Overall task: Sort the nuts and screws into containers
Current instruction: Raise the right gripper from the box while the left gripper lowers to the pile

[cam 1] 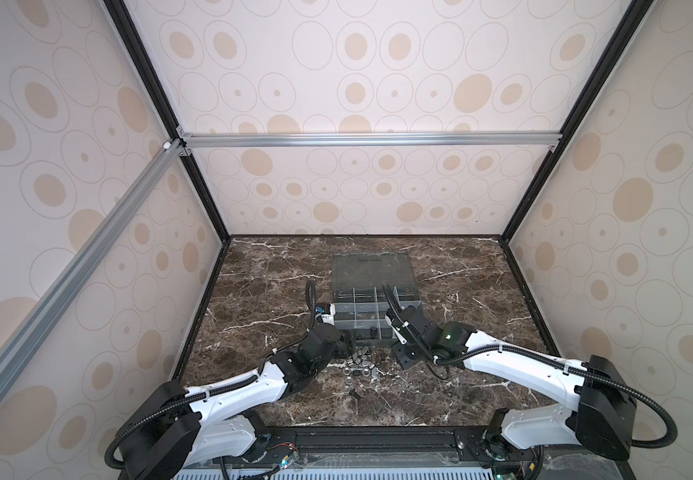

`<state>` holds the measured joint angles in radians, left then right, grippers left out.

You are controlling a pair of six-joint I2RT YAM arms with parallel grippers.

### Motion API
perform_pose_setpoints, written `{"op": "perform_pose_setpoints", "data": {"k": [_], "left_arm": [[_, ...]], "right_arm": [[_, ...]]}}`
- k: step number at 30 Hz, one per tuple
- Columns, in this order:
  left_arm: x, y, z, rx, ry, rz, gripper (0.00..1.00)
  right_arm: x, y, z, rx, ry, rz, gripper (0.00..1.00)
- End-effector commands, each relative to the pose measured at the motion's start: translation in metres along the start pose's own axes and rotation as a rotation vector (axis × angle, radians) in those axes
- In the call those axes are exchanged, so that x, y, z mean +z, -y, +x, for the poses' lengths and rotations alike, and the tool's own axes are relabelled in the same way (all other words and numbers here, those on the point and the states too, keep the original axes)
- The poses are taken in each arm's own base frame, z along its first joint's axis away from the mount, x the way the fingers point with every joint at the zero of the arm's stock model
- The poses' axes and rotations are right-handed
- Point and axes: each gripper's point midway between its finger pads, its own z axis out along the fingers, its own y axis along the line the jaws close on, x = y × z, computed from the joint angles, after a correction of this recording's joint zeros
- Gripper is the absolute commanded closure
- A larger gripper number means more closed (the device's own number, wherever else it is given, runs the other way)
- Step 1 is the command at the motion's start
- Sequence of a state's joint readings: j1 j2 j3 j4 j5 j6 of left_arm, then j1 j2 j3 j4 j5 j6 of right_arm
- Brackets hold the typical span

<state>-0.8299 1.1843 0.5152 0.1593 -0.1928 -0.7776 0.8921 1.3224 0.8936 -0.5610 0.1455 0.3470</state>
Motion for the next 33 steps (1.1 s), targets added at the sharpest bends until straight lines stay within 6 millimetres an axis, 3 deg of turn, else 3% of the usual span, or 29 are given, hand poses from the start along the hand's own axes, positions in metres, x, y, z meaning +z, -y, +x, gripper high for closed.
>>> {"op": "perform_pose_setpoints", "data": {"k": [1, 7, 14, 33], "left_arm": [[0.002, 0.011, -0.007, 0.046, -0.018, 0.02, 0.31], [0.001, 0.012, 0.009, 0.097, -0.099, -0.008, 0.33], [-0.016, 0.005, 0.035, 0.13, -0.177, -0.061, 0.34], [-0.063, 0.016, 0.138, 0.081, -0.498, 0.046, 0.4]], "right_arm": [[-0.003, 0.009, 0.011, 0.072, -0.012, 0.026, 0.59], [-0.006, 0.012, 0.015, 0.095, -0.004, 0.03, 0.59], [0.0, 0.013, 0.019, 0.106, -0.015, 0.039, 0.59], [0.01, 0.019, 0.033, 0.119, -0.025, 0.056, 0.59]]}}
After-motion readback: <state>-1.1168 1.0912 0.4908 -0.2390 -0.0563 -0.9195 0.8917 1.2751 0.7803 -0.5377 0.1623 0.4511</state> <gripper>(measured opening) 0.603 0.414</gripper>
